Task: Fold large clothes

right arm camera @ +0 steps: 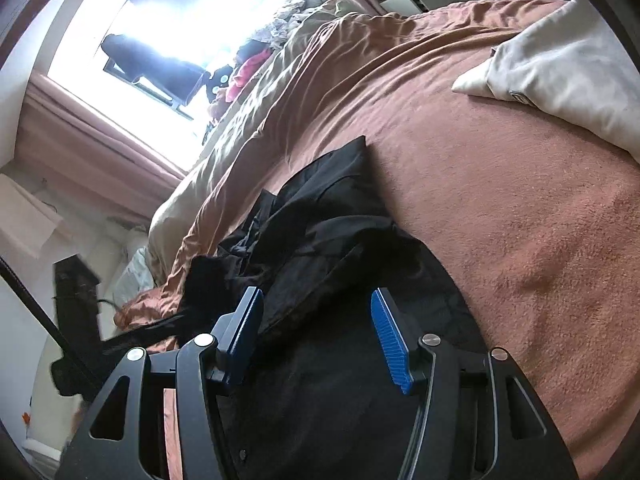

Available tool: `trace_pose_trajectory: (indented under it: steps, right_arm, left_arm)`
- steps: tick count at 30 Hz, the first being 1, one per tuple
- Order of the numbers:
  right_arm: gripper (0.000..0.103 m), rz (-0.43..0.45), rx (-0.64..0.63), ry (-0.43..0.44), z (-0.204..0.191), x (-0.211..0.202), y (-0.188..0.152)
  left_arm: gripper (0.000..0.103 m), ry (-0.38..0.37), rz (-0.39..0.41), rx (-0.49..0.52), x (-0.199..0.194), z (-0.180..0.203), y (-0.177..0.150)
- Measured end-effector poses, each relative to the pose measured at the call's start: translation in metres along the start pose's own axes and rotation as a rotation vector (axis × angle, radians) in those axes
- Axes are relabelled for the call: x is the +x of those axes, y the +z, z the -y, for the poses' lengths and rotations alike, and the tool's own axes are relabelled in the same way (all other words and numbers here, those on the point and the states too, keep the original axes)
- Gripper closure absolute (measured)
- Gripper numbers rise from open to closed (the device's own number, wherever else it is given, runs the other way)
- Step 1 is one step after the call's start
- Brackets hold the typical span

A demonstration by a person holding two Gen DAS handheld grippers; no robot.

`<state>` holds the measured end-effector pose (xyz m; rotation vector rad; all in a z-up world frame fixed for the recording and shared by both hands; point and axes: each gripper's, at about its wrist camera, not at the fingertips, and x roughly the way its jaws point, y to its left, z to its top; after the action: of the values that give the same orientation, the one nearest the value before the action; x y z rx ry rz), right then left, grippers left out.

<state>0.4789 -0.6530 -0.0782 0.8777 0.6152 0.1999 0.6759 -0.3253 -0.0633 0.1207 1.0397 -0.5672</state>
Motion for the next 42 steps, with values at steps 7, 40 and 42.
trace_pose_trajectory:
  steps: [7, 40, 42]
  right_arm:
    - [0.048, 0.001, -0.036, -0.016, -0.012, 0.006, -0.004]
    - [0.030, -0.053, -0.111, -0.122, -0.040, 0.007, -0.023]
    - [0.027, -0.070, -0.145, -0.128, -0.046, -0.001, -0.028]
  left_arm:
    - [0.075, 0.104, 0.034, -0.097, -0.047, -0.073, -0.014]
    - [0.050, 0.278, -0.057, -0.171, -0.030, -0.155, -0.102]
    - [0.050, 0.261, -0.028, -0.177, -0.052, -0.153, -0.114]
